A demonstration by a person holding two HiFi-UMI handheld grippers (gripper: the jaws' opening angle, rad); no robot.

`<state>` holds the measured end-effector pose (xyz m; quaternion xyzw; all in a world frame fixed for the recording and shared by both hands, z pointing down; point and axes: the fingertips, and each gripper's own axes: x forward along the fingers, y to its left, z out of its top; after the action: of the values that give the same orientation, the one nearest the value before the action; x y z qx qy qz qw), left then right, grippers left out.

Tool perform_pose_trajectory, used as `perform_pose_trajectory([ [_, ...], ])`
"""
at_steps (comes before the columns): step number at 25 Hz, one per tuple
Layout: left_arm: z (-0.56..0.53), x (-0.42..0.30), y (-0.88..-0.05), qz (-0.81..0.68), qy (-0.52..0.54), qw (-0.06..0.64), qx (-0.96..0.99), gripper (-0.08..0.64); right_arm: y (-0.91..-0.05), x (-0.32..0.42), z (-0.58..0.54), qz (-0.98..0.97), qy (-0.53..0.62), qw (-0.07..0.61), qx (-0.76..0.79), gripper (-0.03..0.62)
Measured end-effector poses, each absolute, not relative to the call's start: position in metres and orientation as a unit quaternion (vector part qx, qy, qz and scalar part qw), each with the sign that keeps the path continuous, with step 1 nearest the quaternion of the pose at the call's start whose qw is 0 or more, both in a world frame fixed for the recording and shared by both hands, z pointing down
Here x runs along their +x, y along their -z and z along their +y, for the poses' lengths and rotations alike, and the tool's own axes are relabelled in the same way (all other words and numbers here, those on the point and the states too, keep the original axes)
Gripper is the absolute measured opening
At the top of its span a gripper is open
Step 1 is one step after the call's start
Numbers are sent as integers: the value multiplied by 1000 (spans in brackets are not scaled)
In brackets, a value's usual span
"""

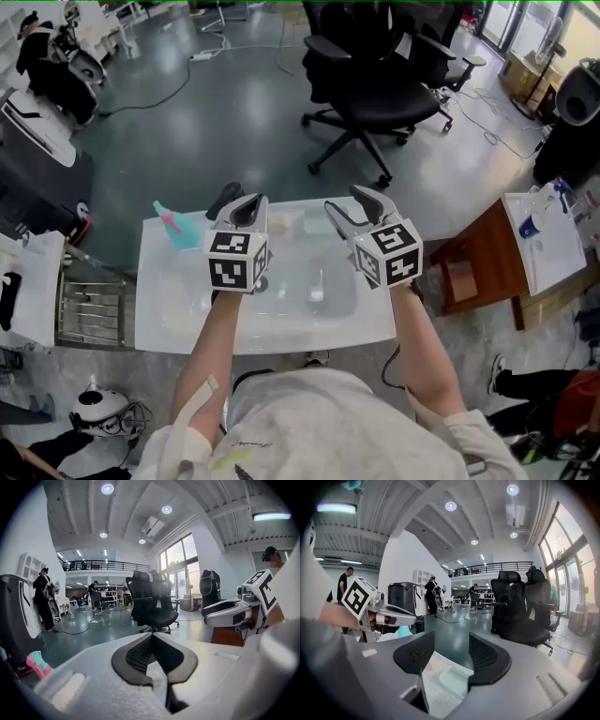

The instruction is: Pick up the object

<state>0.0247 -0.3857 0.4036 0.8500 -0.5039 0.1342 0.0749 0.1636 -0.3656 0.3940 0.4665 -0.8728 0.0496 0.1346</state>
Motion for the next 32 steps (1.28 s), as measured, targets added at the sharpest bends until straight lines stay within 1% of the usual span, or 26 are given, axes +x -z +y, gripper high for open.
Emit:
perform_pose_trajectory([
  [9, -401, 17, -404, -507, -130, 70, 849, -2, -405, 158, -384, -879, -46, 148, 451, 221],
  [15, -404, 8, -411, -496, -125, 75, 856, -2, -415, 150, -385, -875, -32, 183, 447, 222],
  [18, -406, 8, -412, -488, -125, 74, 860, -2, -420, 146, -388, -876, -27, 202, 436, 235],
  [21, -406, 12, -416, -479, -129, 72, 865, -2, -429, 142, -386, -880, -21, 234, 412, 235],
  [27, -404, 20, -422, -464, -134, 75, 872, -2, -455, 138, -383, -876, 0, 322, 358, 236],
  [32, -401, 25, -427, -456, -137, 75, 876, -2, -475, 137, -377, -871, 8, 376, 316, 235],
])
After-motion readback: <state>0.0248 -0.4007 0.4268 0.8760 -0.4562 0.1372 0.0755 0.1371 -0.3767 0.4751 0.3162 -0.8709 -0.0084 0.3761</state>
